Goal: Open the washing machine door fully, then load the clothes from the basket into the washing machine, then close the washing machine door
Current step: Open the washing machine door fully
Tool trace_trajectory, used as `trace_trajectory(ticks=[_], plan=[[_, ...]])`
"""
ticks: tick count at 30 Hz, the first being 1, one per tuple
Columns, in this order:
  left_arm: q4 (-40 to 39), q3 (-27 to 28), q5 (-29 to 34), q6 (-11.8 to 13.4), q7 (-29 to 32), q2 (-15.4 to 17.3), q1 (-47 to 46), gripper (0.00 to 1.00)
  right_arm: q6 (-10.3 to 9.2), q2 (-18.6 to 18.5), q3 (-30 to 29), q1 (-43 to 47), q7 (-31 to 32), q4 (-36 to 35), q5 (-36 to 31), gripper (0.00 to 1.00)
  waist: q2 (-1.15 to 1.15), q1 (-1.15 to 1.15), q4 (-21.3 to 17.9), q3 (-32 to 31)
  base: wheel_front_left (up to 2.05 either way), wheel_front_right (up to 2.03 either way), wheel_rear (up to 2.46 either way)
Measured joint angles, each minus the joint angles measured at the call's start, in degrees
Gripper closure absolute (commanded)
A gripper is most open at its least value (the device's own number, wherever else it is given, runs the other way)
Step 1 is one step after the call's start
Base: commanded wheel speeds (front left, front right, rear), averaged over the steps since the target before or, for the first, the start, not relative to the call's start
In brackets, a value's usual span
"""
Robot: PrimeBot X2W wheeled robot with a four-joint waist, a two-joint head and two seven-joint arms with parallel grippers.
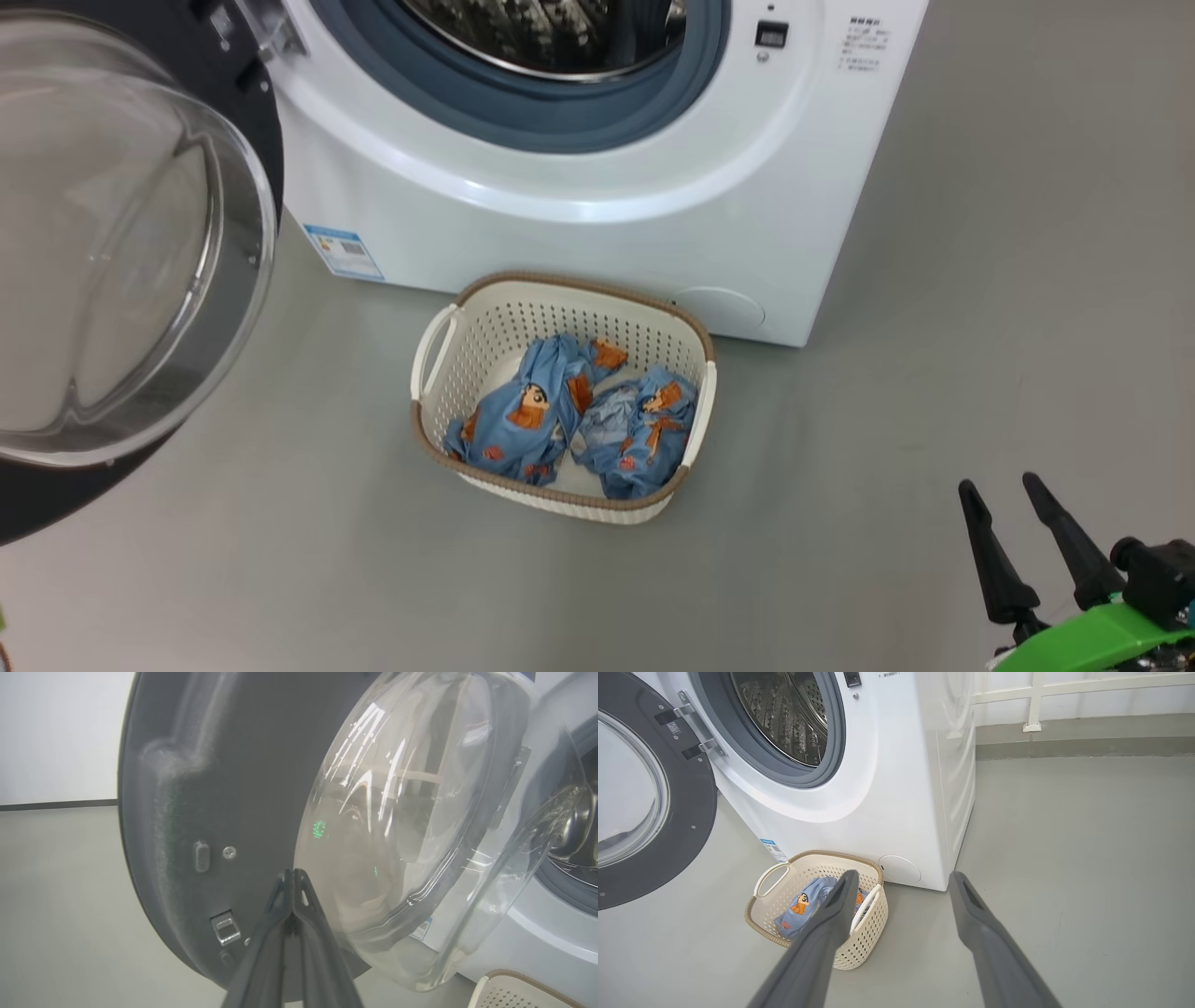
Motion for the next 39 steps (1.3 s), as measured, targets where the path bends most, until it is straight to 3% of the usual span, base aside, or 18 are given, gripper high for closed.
trace_trajectory(ticks=[1,4,8,10,12,22,29,39], plan=[[-1.15,-0.35,0.0,-0.19,-0.01,-0.8,1.13,0.99,0.0,0.03,0.04,0.22,0.0,0.0,0.0,0.0,0.0,0.0,0.01,-0.6,0.0,0.0,0.0],[-4.34,-1.53,-0.01,-0.34,-0.01,-2.35,4.21,0.71,0.0,0.08,0.18,1.57,0.0,0.15,0.18,0.0,0.0,0.0,0.03,-2.35,0.0,0.0,0.0],[-8.62,-4.59,-0.22,-0.67,-0.01,-3.74,8.44,0.49,0.0,0.11,0.35,2.56,0.0,0.33,1.0,0.0,0.0,0.0,-0.04,-4.57,0.0,0.0,0.0],[-11.17,-7.8,-1.33,-0.69,-0.01,-4.12,10.9,0.22,0.0,0.12,0.35,3.11,0.0,0.29,1.0,0.0,0.0,0.0,-0.16,-5.66,0.0,0.0,0.0],[-13.52,-10.68,-3.32,-0.71,-0.01,-4.13,13.49,0.01,0.0,0.11,0.35,4.07,0.0,0.33,1.08,0.0,0.0,0.0,-0.33,-6.67,0.0,0.0,0.0],[-20.71,-24.39,-11.55,-0.7,0.0,-0.89,22.75,0.0,0.0,0.07,-0.3,5.8,0.0,0.0,1.47,0.0,0.0,0.0,-2.46,-9.48,0.0,0.0,0.0],[-22.08,-30.29,-15.17,-0.7,0.0,-0.31,23.66,0.0,0.0,0.02,-0.32,5.8,0.0,-0.27,1.47,0.0,0.0,0.0,-5.36,-9.99,0.0,0.0,0.0],[-22.09,-35.11,-15.5,-0.7,0.0,-0.35,23.54,0.0,0.0,0.03,-0.53,5.8,0.0,-0.6,1.47,0.0,0.0,0.0,-9.97,-9.68,0.0,0.0,0.0]])
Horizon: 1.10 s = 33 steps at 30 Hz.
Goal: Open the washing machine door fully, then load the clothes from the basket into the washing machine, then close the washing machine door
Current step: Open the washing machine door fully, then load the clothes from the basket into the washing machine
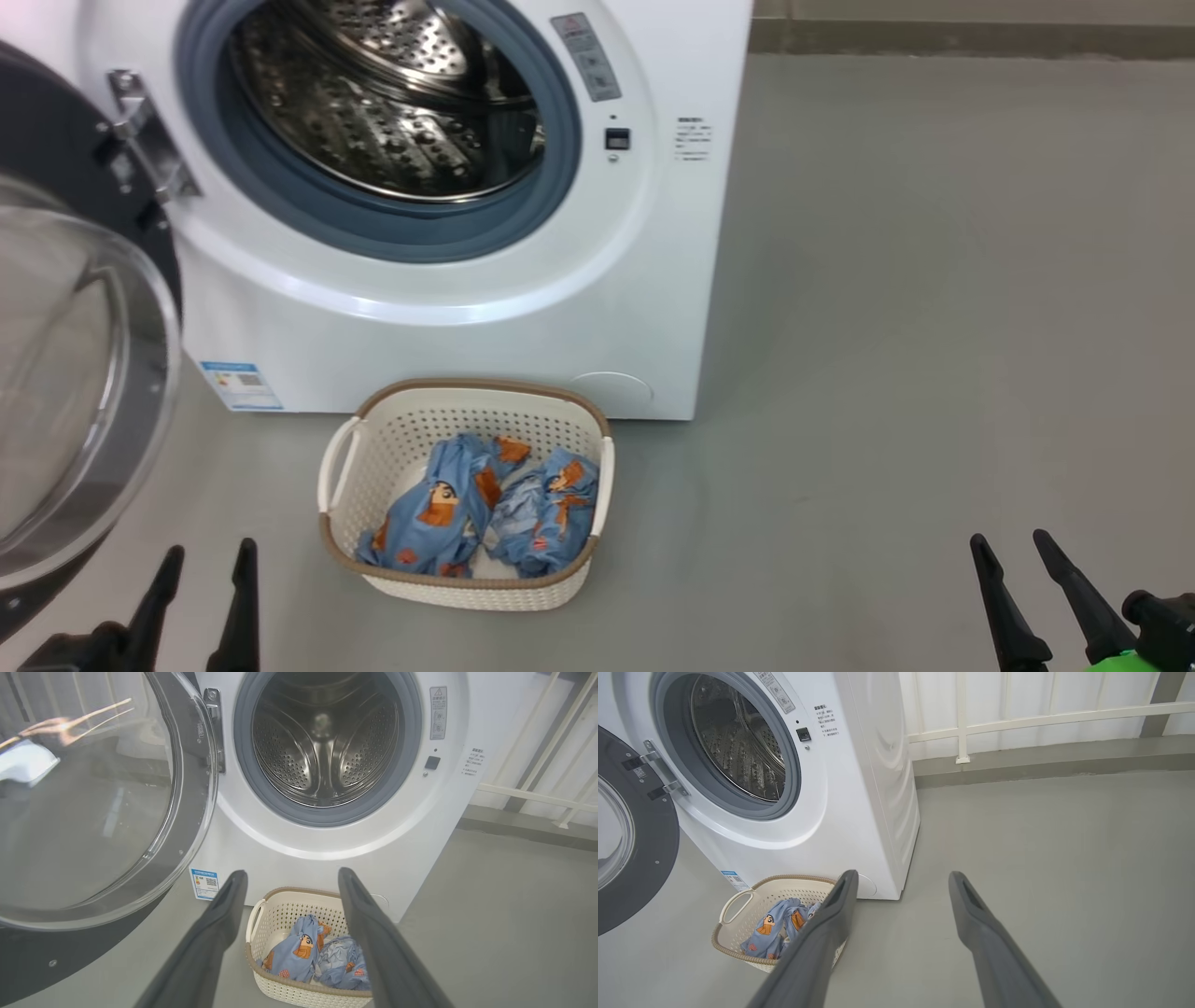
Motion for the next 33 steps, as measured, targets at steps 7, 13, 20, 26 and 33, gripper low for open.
trace_trajectory(ticks=[7,13,20,26,33], plan=[[-0.13,-2.57,-1.44,0.0,0.0,0.11,-1.21,0.0,0.0,0.02,-0.38,-0.03,0.0,-0.26,0.0,0.0,0.0,0.0,-2.92,0.93,0.0,0.0,0.0],[-0.12,-4.17,-2.0,0.0,0.0,0.81,-1.44,0.0,0.0,0.18,-0.99,-0.03,0.0,-0.41,-0.01,0.0,0.0,0.0,-4.62,1.42,0.0,0.0,0.0],[-0.04,-4.31,-1.98,0.0,0.0,1.11,-2.49,0.0,0.0,0.44,-1.32,-0.03,0.0,-0.41,-0.05,0.0,0.0,0.0,-4.95,1.86,0.0,0.0,0.0],[1.26,-4.67,-4.12,0.0,0.0,1.27,-3.67,0.0,0.0,0.79,-1.57,-0.07,0.0,-0.54,-0.16,0.0,0.0,0.0,-4.55,2.26,0.0,-0.01,0.01],[1.29,-5.87,-5.94,0.0,0.0,1.96,-4.59,0.0,0.0,1.01,-1.6,-0.2,0.0,-0.71,-0.21,0.0,0.0,0.0,-4.24,3.03,0.26,-0.93,0.67]])
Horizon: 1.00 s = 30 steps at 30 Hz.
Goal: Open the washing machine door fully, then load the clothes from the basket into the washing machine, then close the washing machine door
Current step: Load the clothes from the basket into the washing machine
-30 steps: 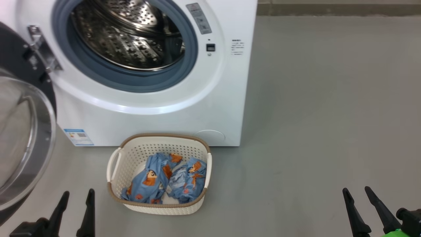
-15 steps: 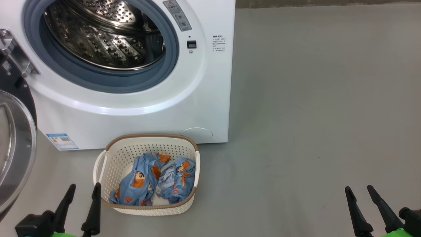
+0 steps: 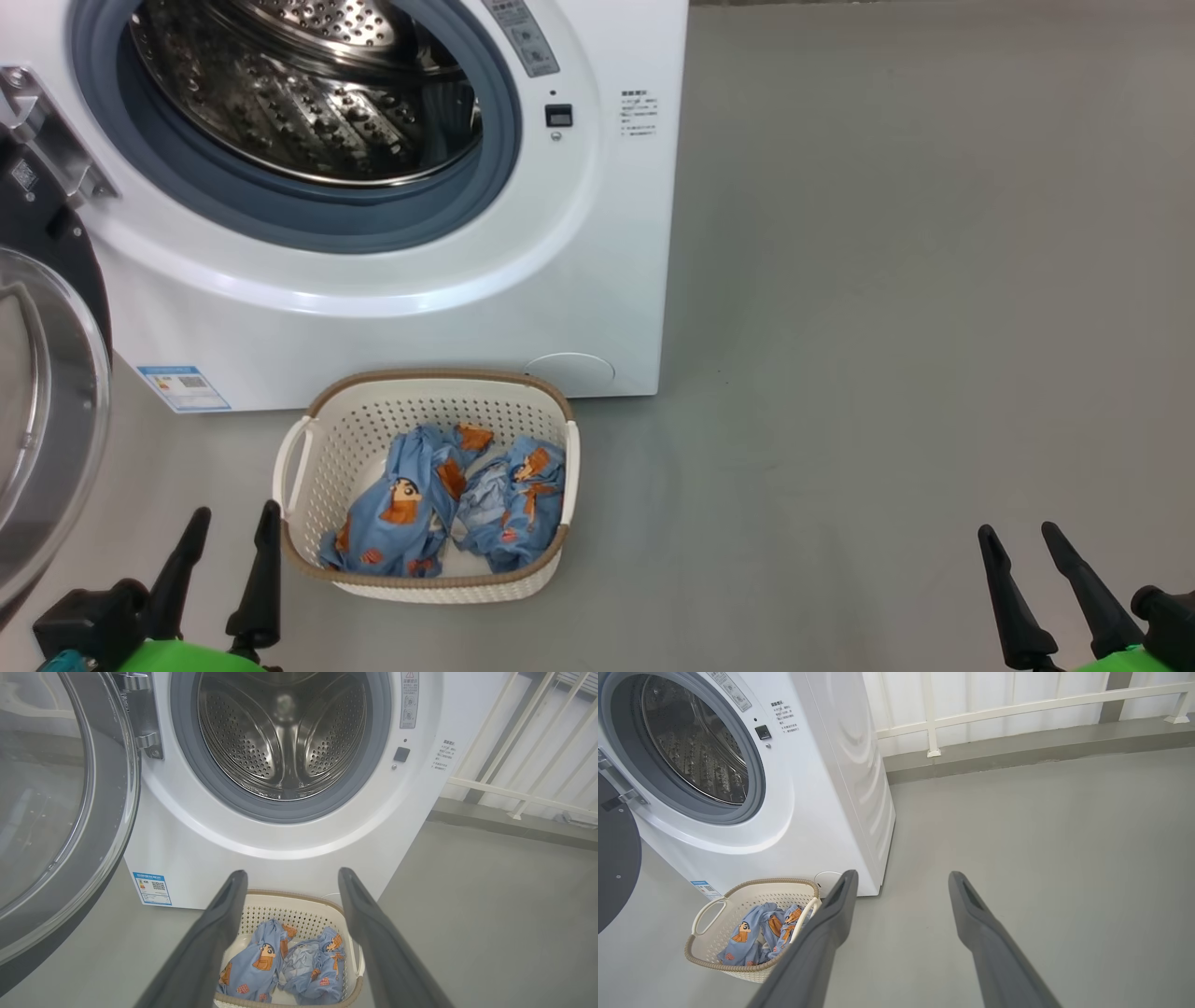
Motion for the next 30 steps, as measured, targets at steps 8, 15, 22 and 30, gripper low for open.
trace_trajectory(ticks=[8,15,22,30], plan=[[-0.01,-0.36,-0.31,0.0,0.0,0.82,-1.43,0.0,0.0,0.47,0.0,-0.85,0.0,-0.04,-0.3,0.0,0.0,0.0,0.16,1.4,0.92,-2.02,1.1],[-0.07,-0.46,0.21,0.0,0.0,0.91,-2.72,0.0,0.0,1.13,0.0,-1.83,0.0,-0.13,-0.3,0.0,0.0,0.0,0.2,2.61,1.08,-2.0,0.92],[-0.1,-0.58,0.9,0.0,0.0,0.62,-2.76,0.0,0.0,1.38,0.0,-2.5,0.0,-0.13,-0.3,0.0,0.0,0.0,0.04,2.79,0.66,-0.81,0.14],[0.89,-2.55,1.2,0.0,0.0,0.23,-2.67,0.0,0.0,1.51,-0.05,-2.5,0.0,-0.13,-0.3,0.0,0.0,0.0,0.04,3.02,0.03,-0.03,0.0]])
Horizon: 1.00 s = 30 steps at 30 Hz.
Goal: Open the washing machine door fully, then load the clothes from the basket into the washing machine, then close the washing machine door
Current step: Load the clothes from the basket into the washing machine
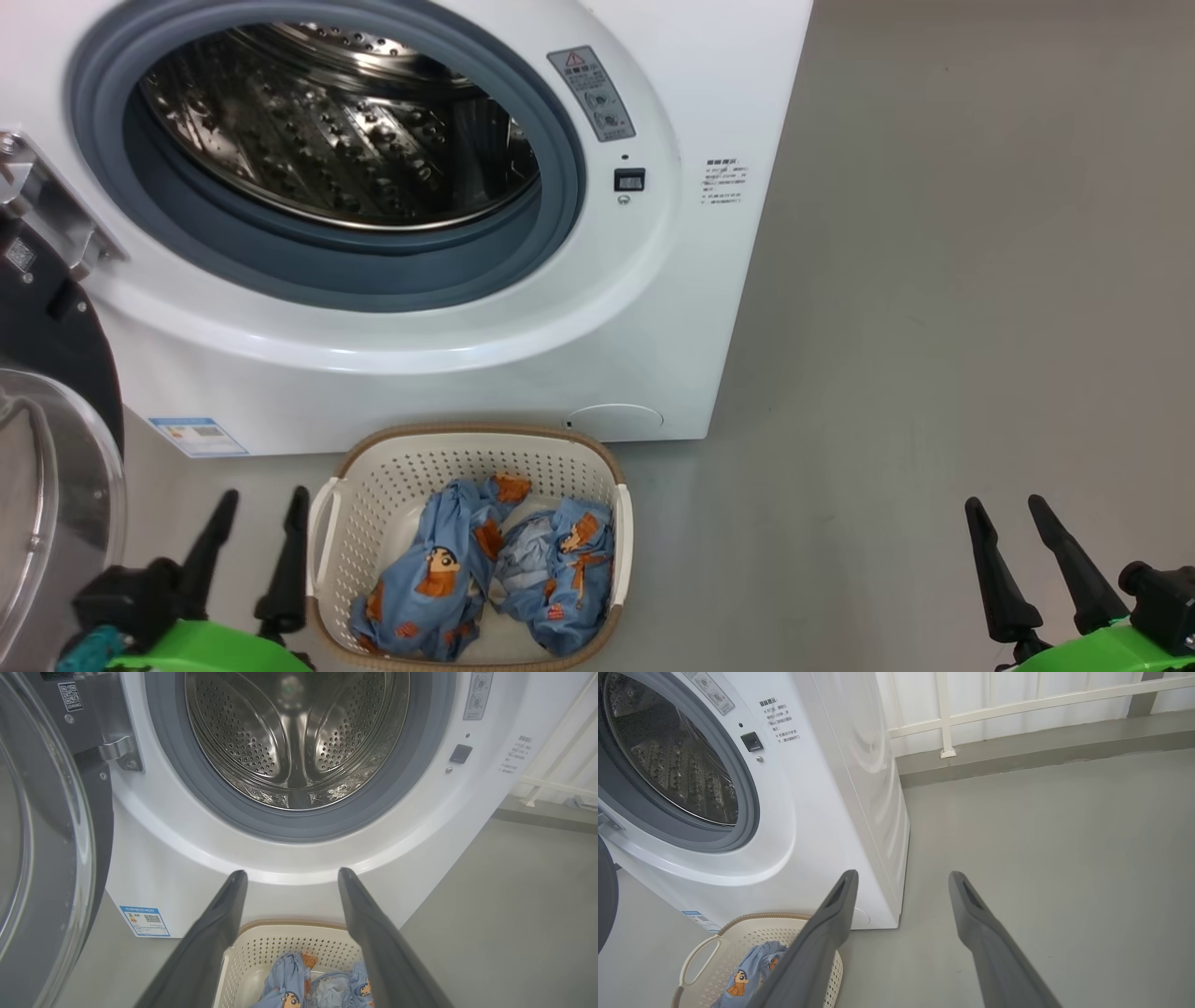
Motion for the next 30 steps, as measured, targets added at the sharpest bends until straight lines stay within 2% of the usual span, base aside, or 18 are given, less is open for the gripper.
trace_trajectory(ticks=[7,12,20,30], plan=[[3.61,-3.74,-0.01,0.0,0.0,-1.32,-0.03,0.0,0.0,1.08,0.29,-0.2,0.0,-0.25,-0.08,0.0,0.0,0.0,-0.2,1.64,0.0,0.0,0.0],[9.23,-5.88,-0.01,0.0,0.01,-2.87,-2.3,0.0,0.0,1.66,0.88,-2.05,0.0,-0.56,-0.18,0.0,0.0,0.0,-0.48,4.0,0.0,0.0,0.0],[20.65,-13.06,-0.51,0.0,0.01,-4.14,-12.49,0.0,0.0,3.33,1.57,-5.65,0.0,-1.56,-1.53,0.0,0.0,0.0,-1.23,10.43,0.0,0.0,0.0],[33.82,-20.96,-4.38,0.0,0.01,-3.94,-25.79,0.0,0.0,4.59,1.69,-10.78,-0.01,-2.71,-2.27,0.0,0.0,0.0,-2.4,19.31,0.0,0.0,0.0]])
